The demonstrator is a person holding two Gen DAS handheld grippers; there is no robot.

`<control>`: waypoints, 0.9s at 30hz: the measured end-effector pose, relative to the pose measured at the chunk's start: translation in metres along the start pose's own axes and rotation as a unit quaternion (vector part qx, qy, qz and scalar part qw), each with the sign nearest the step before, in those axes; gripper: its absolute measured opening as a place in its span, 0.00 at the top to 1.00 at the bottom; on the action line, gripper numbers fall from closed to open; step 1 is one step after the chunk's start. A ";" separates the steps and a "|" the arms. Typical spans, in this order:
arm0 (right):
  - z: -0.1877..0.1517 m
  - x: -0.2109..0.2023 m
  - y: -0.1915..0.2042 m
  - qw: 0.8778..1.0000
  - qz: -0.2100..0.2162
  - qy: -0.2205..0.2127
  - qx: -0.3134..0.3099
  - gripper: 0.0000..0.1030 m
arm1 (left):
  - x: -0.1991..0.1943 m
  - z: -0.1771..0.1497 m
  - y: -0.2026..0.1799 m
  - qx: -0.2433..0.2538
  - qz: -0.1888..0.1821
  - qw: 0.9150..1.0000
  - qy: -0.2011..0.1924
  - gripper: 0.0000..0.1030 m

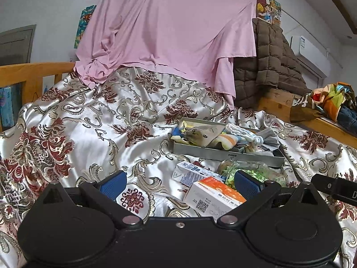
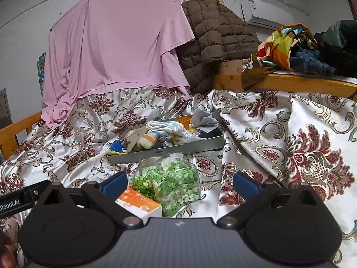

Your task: Organize soft objects

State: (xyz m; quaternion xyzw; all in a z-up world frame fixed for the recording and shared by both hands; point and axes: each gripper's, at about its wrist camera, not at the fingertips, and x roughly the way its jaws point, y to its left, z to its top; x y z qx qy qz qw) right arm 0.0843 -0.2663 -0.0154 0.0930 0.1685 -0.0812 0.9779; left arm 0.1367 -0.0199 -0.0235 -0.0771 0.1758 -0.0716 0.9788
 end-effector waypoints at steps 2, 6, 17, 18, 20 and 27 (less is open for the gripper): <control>-0.002 -0.005 0.000 1.000 -0.001 -0.002 0.002 0.00 | -0.003 -0.001 -0.001 0.001 0.001 1.000 -0.002 0.01; -0.005 -0.011 -0.002 1.000 -0.003 -0.002 0.005 0.00 | -0.009 -0.002 -0.003 0.005 0.001 1.000 -0.004 0.01; -0.012 -0.014 0.003 1.000 -0.003 0.013 -0.013 0.00 | -0.019 -0.012 -0.005 0.008 0.004 1.000 0.013 0.01; -0.013 -0.014 0.003 1.000 -0.003 0.015 -0.014 0.00 | -0.019 -0.013 -0.005 0.008 0.003 1.000 0.015 0.01; -0.013 -0.014 0.004 1.000 -0.003 0.019 -0.015 0.00 | -0.020 -0.015 -0.006 0.011 0.004 1.000 0.017 0.01; -0.015 -0.011 0.004 0.999 -0.003 0.031 -0.021 0.00 | -0.022 -0.018 -0.007 0.013 0.006 1.000 0.018 0.01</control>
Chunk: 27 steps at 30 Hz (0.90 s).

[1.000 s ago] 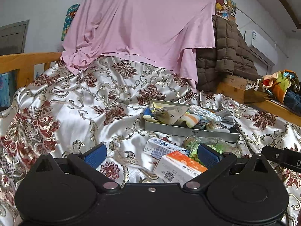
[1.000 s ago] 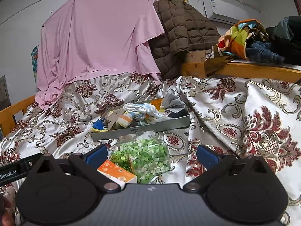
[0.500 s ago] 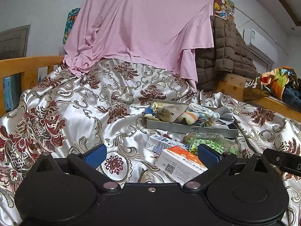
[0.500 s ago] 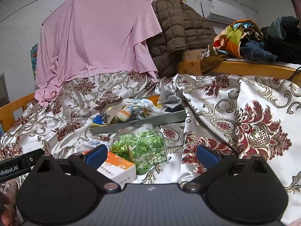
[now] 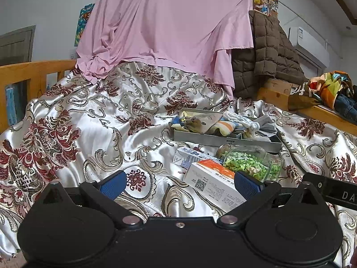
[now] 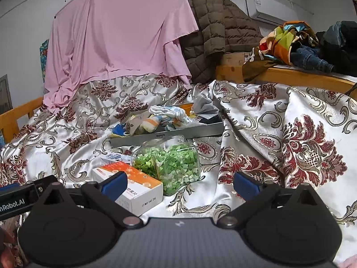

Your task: Organize soft objects

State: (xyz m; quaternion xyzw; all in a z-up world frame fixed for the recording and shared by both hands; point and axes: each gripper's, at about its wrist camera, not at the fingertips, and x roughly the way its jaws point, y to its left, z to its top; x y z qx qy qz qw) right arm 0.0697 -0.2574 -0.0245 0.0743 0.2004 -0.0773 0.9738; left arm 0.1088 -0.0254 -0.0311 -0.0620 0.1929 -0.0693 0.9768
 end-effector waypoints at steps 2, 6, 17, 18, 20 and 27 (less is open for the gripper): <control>0.000 0.001 0.000 1.000 0.000 0.003 -0.001 0.00 | -0.001 -0.001 0.000 -0.001 0.002 1.000 0.000 0.01; -0.002 0.002 0.001 1.000 0.000 0.011 -0.003 0.00 | -0.001 -0.001 0.002 -0.002 0.006 1.000 0.001 0.01; -0.003 0.004 0.000 1.000 -0.001 0.020 -0.006 0.00 | -0.001 -0.001 0.003 -0.002 0.008 1.000 0.002 0.01; -0.003 0.004 0.000 1.000 -0.001 0.021 -0.006 0.00 | 0.000 -0.001 0.003 -0.002 0.008 1.000 0.002 0.01; -0.003 0.004 0.000 1.000 -0.001 0.021 -0.006 0.00 | 0.000 -0.001 0.004 -0.002 0.008 1.000 0.002 0.01; -0.004 0.005 0.000 1.000 -0.001 0.021 -0.007 0.00 | 0.000 -0.001 0.003 -0.002 0.008 1.000 0.002 0.01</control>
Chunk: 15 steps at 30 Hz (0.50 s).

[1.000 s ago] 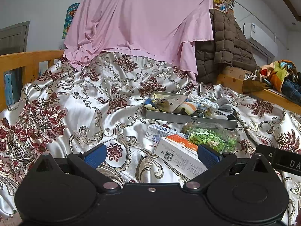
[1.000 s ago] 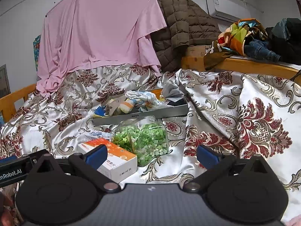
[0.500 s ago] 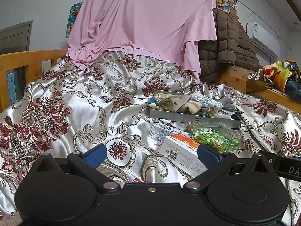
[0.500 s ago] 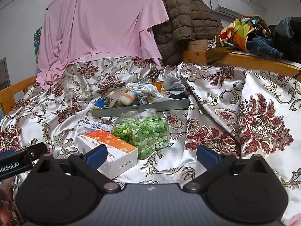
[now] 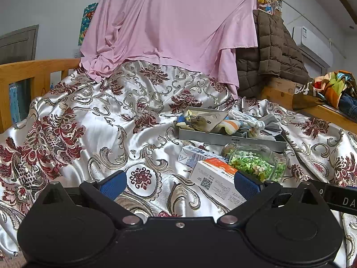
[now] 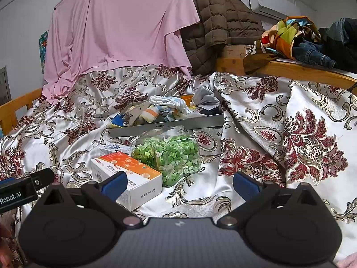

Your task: Organize soft objects

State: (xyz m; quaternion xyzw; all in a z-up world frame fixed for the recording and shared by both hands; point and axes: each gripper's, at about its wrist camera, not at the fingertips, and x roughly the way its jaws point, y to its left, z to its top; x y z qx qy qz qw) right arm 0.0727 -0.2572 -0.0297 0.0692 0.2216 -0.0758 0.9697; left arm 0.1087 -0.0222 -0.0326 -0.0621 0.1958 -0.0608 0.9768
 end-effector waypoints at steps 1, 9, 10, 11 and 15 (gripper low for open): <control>0.000 0.000 0.000 1.000 0.000 0.000 0.000 0.00 | 0.000 0.000 0.000 0.000 0.000 1.000 0.000 0.01; 0.000 0.000 0.000 1.000 0.000 0.000 0.000 0.00 | 0.001 -0.001 0.003 -0.004 0.003 1.000 0.001 0.01; 0.000 0.000 0.000 1.000 0.000 0.000 0.000 0.00 | 0.001 -0.001 0.004 -0.003 0.003 1.000 0.002 0.01; 0.000 0.000 0.000 1.000 0.000 0.000 0.000 0.00 | 0.001 -0.001 0.004 -0.003 0.003 1.000 0.002 0.01; 0.000 0.000 0.000 1.000 0.000 0.001 0.000 0.00 | 0.001 -0.001 0.004 -0.003 0.004 1.000 0.002 0.01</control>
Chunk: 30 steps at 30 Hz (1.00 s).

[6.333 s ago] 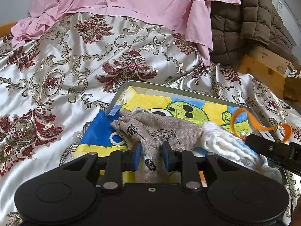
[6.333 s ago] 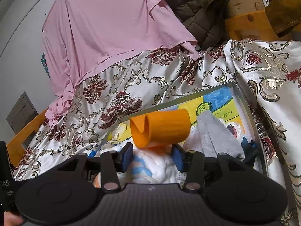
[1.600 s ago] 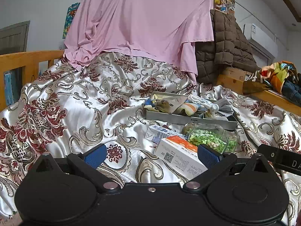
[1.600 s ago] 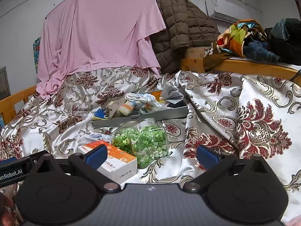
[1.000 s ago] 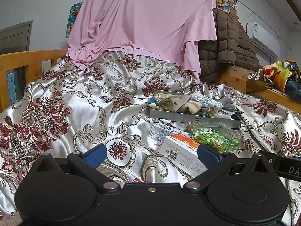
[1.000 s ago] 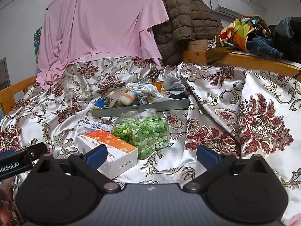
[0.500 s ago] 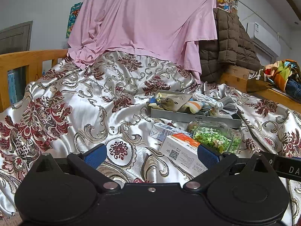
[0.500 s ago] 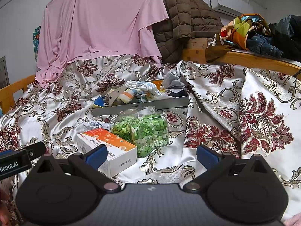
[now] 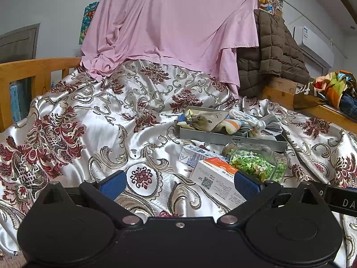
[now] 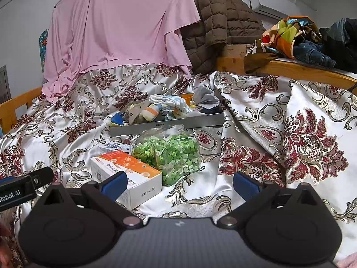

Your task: Organize soft objects

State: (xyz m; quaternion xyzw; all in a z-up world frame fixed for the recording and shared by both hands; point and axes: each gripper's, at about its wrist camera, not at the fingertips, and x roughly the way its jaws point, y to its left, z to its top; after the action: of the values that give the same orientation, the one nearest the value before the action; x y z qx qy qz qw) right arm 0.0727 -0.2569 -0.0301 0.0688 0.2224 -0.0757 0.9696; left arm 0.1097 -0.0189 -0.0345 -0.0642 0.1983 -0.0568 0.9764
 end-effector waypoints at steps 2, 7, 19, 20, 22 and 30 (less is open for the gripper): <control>0.000 0.000 0.000 1.000 0.000 0.000 0.000 0.00 | 0.000 0.000 0.000 0.000 0.001 1.000 0.000 0.01; 0.000 0.000 0.000 1.000 0.000 0.000 0.000 0.00 | 0.000 0.001 -0.001 0.000 0.002 1.000 0.000 0.01; 0.001 0.000 0.000 1.000 0.000 0.001 0.000 0.00 | 0.001 0.000 -0.001 0.000 0.003 1.000 0.002 0.01; 0.001 0.000 0.000 1.000 0.000 0.001 0.000 0.00 | 0.001 0.000 -0.001 0.000 0.003 1.000 0.002 0.01; 0.001 0.000 0.000 1.000 0.000 0.001 0.000 0.00 | 0.001 0.000 0.000 0.001 0.003 1.000 0.003 0.01; 0.001 0.000 0.000 1.000 0.000 0.001 0.000 0.00 | 0.002 -0.003 0.003 0.000 0.007 1.000 0.005 0.01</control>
State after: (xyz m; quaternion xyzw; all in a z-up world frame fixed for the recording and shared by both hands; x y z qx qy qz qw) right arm 0.0732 -0.2567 -0.0289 0.0684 0.2237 -0.0758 0.9693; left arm 0.1108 -0.0165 -0.0381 -0.0628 0.2033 -0.0500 0.9758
